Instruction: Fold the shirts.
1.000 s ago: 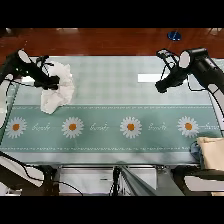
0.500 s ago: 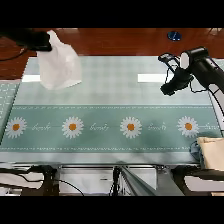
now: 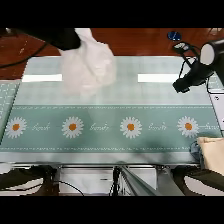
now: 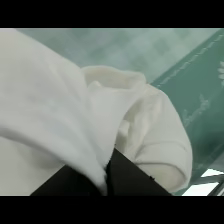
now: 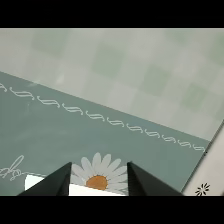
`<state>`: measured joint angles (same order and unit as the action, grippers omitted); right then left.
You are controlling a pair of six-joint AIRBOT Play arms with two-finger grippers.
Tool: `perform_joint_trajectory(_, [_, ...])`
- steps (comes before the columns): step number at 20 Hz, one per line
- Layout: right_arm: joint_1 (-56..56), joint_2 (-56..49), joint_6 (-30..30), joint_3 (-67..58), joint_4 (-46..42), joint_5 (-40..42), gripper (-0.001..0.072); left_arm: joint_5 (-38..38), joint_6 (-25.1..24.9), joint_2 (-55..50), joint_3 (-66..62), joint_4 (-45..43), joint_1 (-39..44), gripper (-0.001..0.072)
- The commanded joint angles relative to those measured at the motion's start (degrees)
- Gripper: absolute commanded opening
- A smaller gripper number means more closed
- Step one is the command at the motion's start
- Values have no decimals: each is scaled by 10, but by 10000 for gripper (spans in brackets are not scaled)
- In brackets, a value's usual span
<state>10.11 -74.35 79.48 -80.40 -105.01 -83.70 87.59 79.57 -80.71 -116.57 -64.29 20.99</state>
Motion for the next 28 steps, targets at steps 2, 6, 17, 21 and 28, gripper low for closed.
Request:
perform_joint_trajectory(2, [0,46,0,-1,-8,10,417,-90,2,1,38,30,118,32])
perform_joint_trajectory(6, [0,47,5,-1,-5,25,417,-88,-1,-51,50,22,170,33])
perform_joint_trajectory(17, [0,46,16,0,13,63,417,-88,-19,-171,264,52,150,33])
perform_joint_trajectory(21, [0,37,13,0,45,63,418,-30,-54,-148,140,143,53,153])
perform_joint_trajectory(28, [0,26,13,0,44,55,419,141,-54,-129,82,146,-128,513])
